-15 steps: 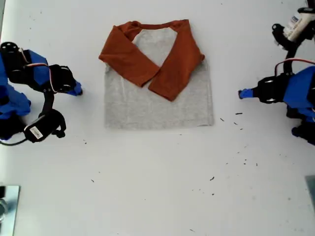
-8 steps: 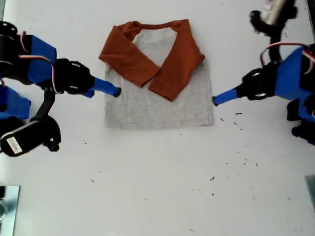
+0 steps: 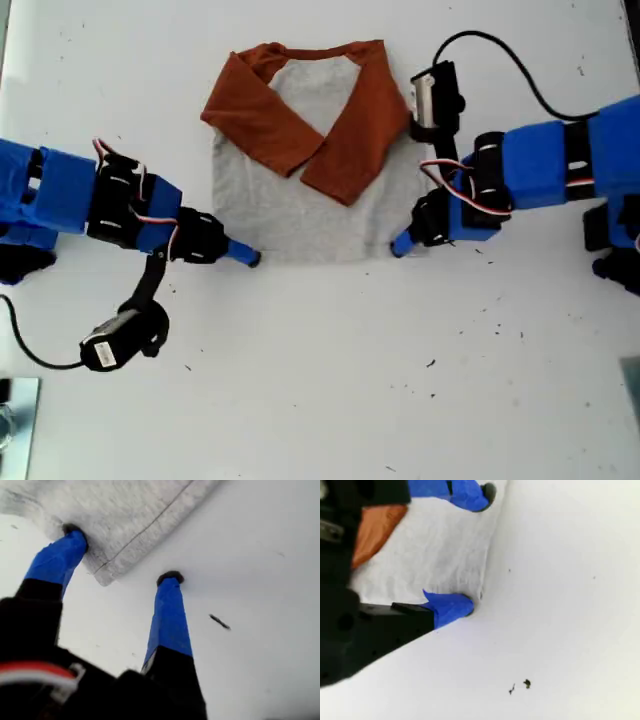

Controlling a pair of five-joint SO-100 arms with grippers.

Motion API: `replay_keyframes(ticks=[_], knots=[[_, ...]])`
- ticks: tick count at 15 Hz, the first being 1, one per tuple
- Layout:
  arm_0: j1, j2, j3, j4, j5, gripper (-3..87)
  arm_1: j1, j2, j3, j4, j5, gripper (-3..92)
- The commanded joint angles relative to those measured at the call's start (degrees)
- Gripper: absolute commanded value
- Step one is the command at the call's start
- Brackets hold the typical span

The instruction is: Fold t shirt

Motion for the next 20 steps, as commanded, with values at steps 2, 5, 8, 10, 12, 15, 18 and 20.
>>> replay_keyframes(ticks=[2, 5, 8, 10, 12, 15, 18, 20], knots=[[-4.31, -8.26, -3.52, -1.14, -1.58, 8.3, -0.09, -4.75, -1.14, -7.21, 0.79, 9.6], [-4.57, -8.35, -5.89, -0.79, -0.7, -0.3, -0.97, -4.83, 0.88, -10.46, 0.88, 3.2], [-2.2, -8.26, -10.72, 0.09, 0.18, -0.3, -2.55, -0.79, 1.58, -10.46, 1.14, 3.0], [2.81, -8.17, -17.4, 3.34, 0.62, -0.3, -5.36, 8.53, 4.13, -9.84, 0.26, 3.0], [10.72, -8.0, -24.52, 6.42, -1.32, -0.3, -12.39, 19.51, 5.27, -6.06, 0.26, 3.0], [21.8, -7.29, -30.15, 5.98, -4.75, -0.3, -24.96, 24.96, 2.02, -4.04, 4.31, 2.9], [22.32, -6.77, -33.05, 8.0, -4.48, -0.3, -22.5, 22.85, -2.29, -4.57, 2.29, 2.9], [13.36, 0.44, -32.96, 16.17, -2.64, -0.3, -11.25, 27.25, -2.11, -7.38, -3.34, 2.9]])
